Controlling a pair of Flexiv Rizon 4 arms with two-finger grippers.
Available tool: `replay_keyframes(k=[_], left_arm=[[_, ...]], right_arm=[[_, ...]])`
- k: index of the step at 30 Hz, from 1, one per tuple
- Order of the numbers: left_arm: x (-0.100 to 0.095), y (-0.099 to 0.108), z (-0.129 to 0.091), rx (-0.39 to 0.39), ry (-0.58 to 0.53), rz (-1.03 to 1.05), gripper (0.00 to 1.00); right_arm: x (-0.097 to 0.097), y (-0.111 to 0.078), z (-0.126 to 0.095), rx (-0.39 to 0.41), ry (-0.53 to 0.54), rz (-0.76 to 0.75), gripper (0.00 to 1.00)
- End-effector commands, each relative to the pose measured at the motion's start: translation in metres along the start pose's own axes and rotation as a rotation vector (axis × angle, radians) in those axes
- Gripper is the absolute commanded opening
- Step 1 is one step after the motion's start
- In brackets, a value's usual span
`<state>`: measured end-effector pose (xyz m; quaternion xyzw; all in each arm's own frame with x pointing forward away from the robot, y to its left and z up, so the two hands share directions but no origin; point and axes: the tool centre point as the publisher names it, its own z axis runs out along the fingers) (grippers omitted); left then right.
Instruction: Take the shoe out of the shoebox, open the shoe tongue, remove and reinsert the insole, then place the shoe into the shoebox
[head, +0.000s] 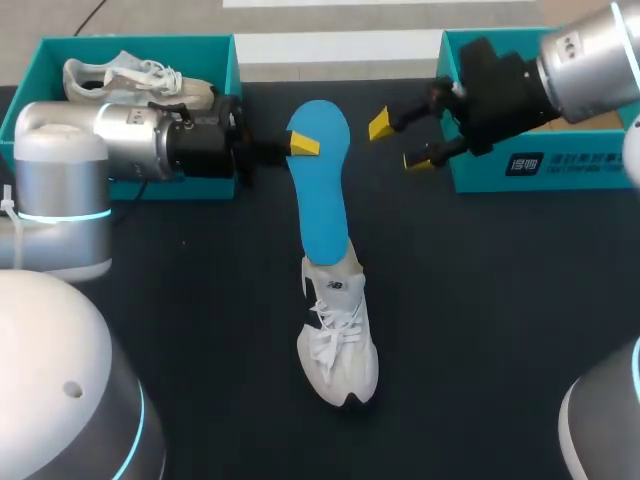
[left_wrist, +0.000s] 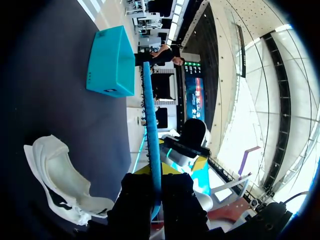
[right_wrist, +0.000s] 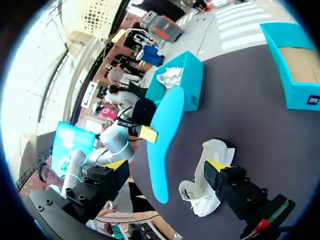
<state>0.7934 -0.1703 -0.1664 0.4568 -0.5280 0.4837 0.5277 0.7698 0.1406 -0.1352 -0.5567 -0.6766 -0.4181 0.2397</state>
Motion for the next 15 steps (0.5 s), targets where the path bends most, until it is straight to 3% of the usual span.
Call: replay_keyframes(k=[1,8,15], left_arm=[[0.0,0.001,0.0,0.002,-0.002,0.0,0.0],[0.0,0.001,0.0,0.002,-0.002,0.0,0.0],[0.0,0.001,0.0,0.002,-0.002,0.0,0.0]], right_arm=[[-0.01,-0.008,0.001,-0.053,0.193,-0.016,1.0],[-0.023,-0.011,0.007,-0.054,0.298,0.026,1.0],[-0.026,-0.011,0.008,-0.022,0.321,0.053,1.0]])
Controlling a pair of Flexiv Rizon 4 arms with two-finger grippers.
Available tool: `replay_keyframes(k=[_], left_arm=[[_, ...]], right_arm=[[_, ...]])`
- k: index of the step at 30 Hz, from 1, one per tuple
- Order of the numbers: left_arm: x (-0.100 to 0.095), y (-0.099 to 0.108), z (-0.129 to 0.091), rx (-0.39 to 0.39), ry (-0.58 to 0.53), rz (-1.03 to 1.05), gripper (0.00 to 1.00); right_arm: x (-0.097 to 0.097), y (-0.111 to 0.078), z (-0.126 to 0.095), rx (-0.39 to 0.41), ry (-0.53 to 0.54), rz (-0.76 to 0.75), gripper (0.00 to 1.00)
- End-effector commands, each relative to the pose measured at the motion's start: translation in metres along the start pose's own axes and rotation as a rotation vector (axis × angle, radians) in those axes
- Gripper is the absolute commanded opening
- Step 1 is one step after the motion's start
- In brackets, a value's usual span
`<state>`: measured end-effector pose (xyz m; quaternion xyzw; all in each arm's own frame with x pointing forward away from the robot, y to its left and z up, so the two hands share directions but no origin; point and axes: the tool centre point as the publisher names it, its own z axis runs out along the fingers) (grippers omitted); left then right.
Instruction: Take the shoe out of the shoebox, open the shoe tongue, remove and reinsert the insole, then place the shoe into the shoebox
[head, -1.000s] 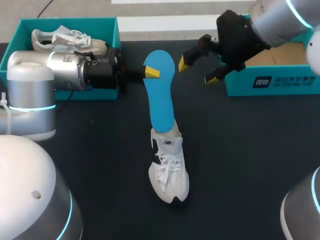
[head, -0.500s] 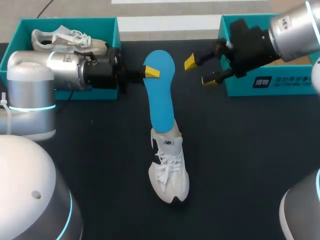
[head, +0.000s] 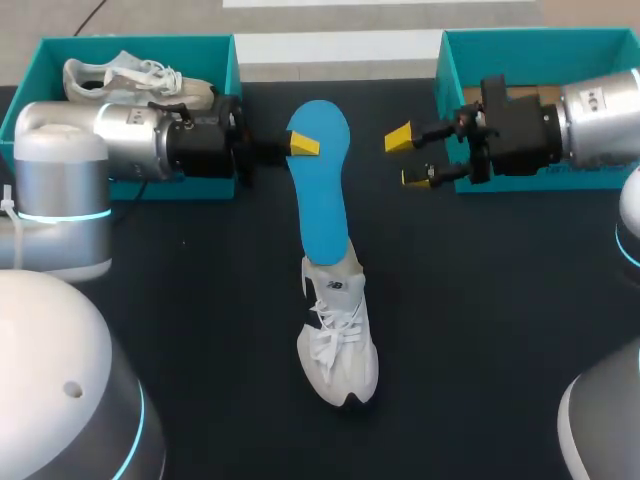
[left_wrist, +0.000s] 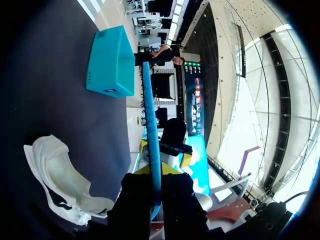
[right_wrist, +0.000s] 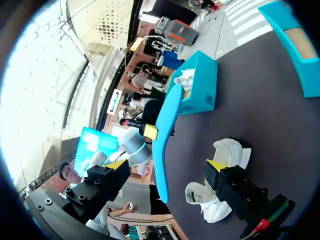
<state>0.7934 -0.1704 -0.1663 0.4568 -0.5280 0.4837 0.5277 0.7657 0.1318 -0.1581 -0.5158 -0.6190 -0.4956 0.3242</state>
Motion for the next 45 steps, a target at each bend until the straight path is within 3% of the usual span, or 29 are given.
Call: replay_keyframes(k=[1,4,18,23,27,34,45], left_arm=[[0.0,0.001,0.0,0.002,-0.002,0.0,0.0],[0.0,0.001,0.0,0.002,-0.002,0.0,0.0],[0.0,0.001,0.0,0.002,-0.002,0.0,0.0],[0.006,0.004,0.003,-0.094,0.012,0.291,0.0],[0.022,0.001,0.002,-0.1,0.018,0.5,0.0],[0.041,-0.005,-0.006,-0.02,-0.007,0.953,0.0],[0.043,0.0,-0.011,0.168,-0.004,1.666,0.0]], right_arm=[[-0.005,0.001,0.003,0.02,0.047,0.022,1.0],[-0.003,0.003,0.003,0.026,0.084,0.025,1.0],[-0.003,0.003,0.003,0.032,0.07,0.039,1.0],[-0.003,0.003,0.003,0.032,0.07,0.039,1.0],[-0.003,0.003,0.003,0.032,0.07,0.039,1.0],[-0.003,0.003,0.003,0.032,0.07,0.039,1.0],[-0.003,0.003,0.003,0.032,0.07,0.039,1.0]])
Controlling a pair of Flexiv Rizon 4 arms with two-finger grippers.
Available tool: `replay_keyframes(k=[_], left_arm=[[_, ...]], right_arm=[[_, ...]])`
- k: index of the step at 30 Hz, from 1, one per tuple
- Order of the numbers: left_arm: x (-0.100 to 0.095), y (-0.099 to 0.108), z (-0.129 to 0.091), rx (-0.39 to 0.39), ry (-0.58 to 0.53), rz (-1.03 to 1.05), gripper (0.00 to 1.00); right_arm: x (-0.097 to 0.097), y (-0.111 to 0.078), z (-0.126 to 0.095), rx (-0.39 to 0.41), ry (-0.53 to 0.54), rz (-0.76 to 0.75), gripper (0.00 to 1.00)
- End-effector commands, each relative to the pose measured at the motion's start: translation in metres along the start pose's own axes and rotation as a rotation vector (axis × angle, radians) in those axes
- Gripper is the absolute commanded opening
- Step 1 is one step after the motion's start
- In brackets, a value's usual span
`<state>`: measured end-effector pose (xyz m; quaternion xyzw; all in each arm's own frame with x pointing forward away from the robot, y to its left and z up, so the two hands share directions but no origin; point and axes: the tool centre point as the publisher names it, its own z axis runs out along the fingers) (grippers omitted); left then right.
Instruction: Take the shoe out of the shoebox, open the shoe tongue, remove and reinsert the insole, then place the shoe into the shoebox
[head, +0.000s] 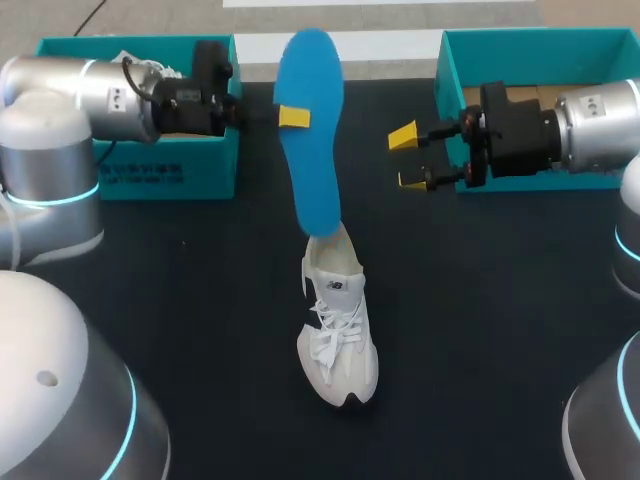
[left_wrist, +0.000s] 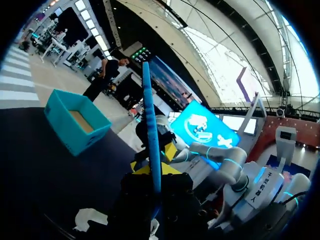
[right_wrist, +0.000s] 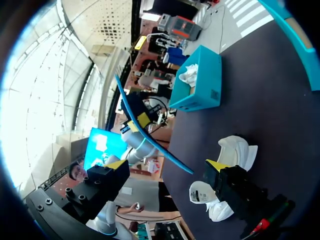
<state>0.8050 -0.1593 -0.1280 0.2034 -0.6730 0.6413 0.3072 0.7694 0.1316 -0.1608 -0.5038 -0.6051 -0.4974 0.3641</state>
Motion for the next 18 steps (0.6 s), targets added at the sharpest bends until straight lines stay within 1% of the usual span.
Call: replay_keyframes(k=[1,2,4,5,6,18], left_arm=[[0.013,0.004,0.001,0.166,-0.103,0.923,0.0],[0.016,0.002,0.0,0.176,-0.128,1.015,0.0],[0.018,-0.003,-0.001,0.186,-0.177,1.107,0.0],[0.02,-0.009,-0.002,0.235,-0.229,1.174,0.0],[0.021,-0.013,-0.003,0.244,-0.24,1.175,0.0],[0.021,-0.013,-0.003,0.244,-0.24,1.175,0.0]], right_arm=[[0.0,0.0,0.002,-0.001,-0.002,0.001,1.0],[0.0,0.0,0.002,-0.001,-0.002,0.001,1.0],[0.0,0.0,0.002,-0.001,-0.002,0.001,1.0],[0.0,0.0,0.002,-0.001,-0.002,0.001,1.0],[0.0,0.0,0.002,-0.001,-0.002,0.001,1.0],[0.0,0.0,0.002,-0.001,-0.002,0.001,1.0]])
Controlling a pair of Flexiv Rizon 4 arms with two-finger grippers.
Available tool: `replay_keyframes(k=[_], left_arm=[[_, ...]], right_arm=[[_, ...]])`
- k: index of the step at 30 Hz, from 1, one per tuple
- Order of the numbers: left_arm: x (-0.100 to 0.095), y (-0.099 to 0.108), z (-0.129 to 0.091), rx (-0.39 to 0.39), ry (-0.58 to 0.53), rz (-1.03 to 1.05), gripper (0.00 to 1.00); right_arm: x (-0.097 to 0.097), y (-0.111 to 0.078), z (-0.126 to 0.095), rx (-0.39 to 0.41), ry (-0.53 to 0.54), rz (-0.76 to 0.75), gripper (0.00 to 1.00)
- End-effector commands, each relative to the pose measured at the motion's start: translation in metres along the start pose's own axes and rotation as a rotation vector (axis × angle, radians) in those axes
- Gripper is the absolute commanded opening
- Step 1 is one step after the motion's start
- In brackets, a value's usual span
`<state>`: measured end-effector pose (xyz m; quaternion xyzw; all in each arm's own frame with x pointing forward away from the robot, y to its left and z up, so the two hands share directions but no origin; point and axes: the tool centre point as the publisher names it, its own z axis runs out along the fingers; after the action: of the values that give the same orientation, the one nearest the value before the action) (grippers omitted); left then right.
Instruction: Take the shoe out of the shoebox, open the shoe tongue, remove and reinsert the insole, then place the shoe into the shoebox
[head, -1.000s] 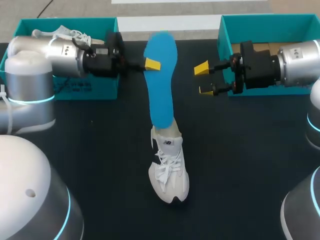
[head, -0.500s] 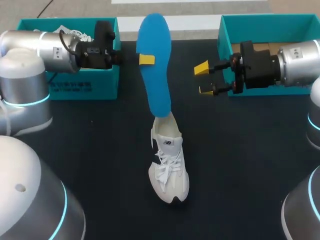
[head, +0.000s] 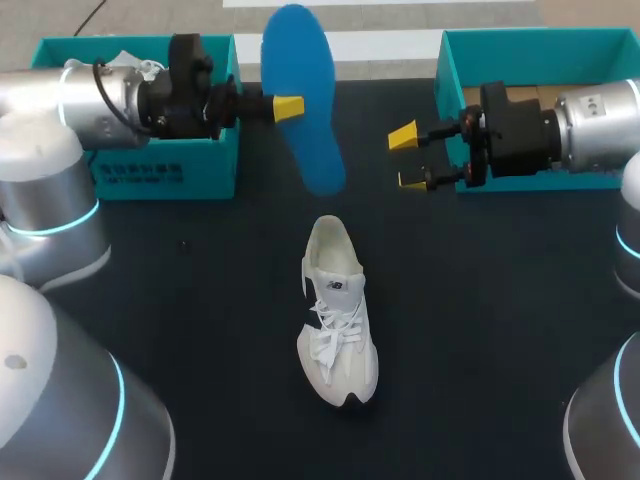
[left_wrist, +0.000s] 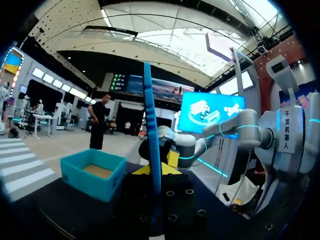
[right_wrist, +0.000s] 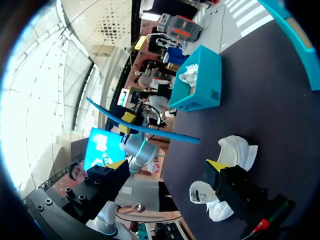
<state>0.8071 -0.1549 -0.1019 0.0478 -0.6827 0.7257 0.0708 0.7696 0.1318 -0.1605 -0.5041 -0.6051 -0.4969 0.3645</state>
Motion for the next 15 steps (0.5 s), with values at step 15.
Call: replay_keyframes(k=[15], left_arm=[[-0.008,0.011,-0.013,0.272,0.13,1.288,0.0]], right_arm=[[0.0,0.0,0.002,-0.002,-0.002,0.0,1.0]])
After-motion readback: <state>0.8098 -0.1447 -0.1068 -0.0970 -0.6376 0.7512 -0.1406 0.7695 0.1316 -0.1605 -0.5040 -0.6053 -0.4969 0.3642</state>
